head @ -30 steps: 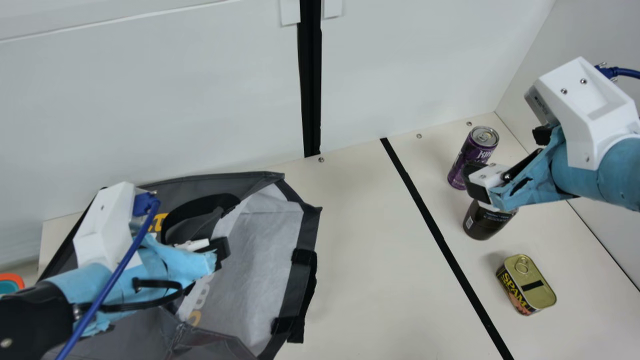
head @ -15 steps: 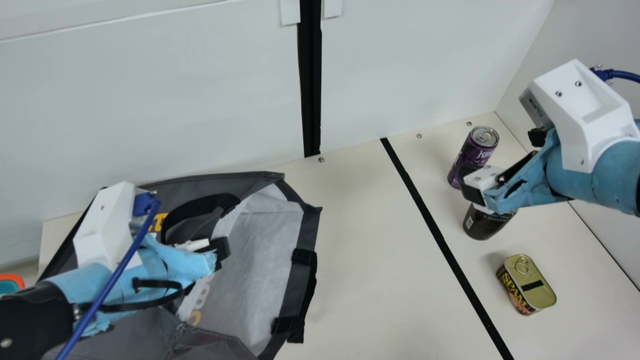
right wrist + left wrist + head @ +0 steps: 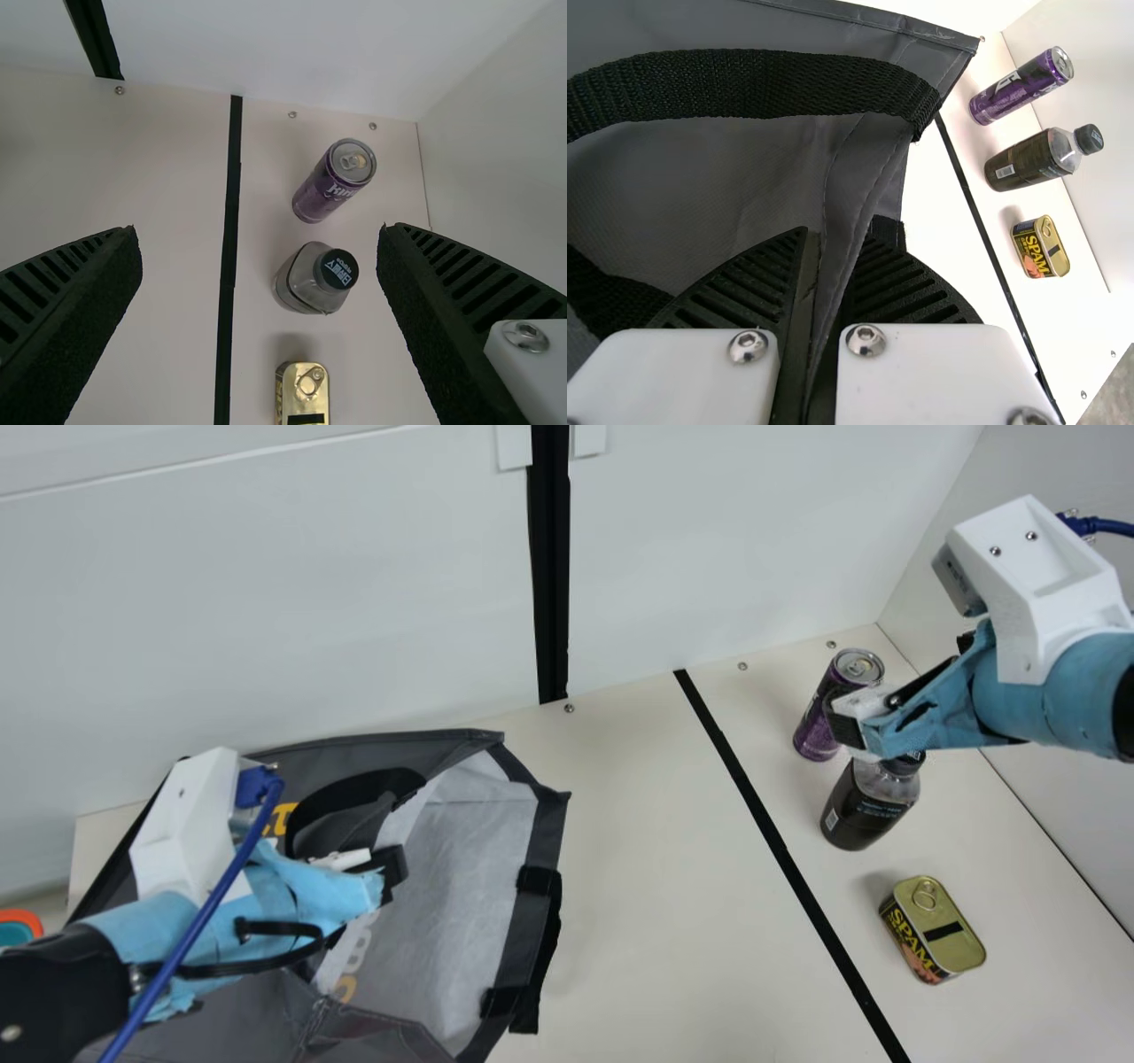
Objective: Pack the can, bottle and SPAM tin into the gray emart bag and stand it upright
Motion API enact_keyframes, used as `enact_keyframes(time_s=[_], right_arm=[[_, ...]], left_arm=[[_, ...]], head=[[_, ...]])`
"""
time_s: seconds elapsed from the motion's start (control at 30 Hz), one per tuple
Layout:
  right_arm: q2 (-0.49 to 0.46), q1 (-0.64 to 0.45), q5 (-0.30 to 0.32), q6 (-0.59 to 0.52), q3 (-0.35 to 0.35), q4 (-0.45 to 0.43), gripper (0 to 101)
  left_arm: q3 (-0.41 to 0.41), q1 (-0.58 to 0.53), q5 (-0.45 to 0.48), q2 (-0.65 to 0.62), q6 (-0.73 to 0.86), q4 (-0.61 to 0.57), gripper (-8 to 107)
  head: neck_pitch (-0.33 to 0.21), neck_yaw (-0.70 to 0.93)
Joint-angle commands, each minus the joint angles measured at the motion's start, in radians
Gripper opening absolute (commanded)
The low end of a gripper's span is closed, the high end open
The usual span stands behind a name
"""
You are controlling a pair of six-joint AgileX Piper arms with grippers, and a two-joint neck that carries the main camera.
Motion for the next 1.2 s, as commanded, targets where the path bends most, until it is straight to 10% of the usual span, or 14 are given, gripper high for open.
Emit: enact_keyframes(time_s=[0.0,1.17], right_arm=[[0.009,0.001,0.000,0.010,-0.006,-0.013,95],[0.300,-0.095,0.000,-0.009,-0.146,-0.053,95]], left_arm=[[0.000,0.000,0.000,0.000,0.000,0.000,-8],[0.000,0.000,0.000,0.000,0.000,0.000,-8]], head=[[-0.023,-0.002],[-0.023,-0.002]])
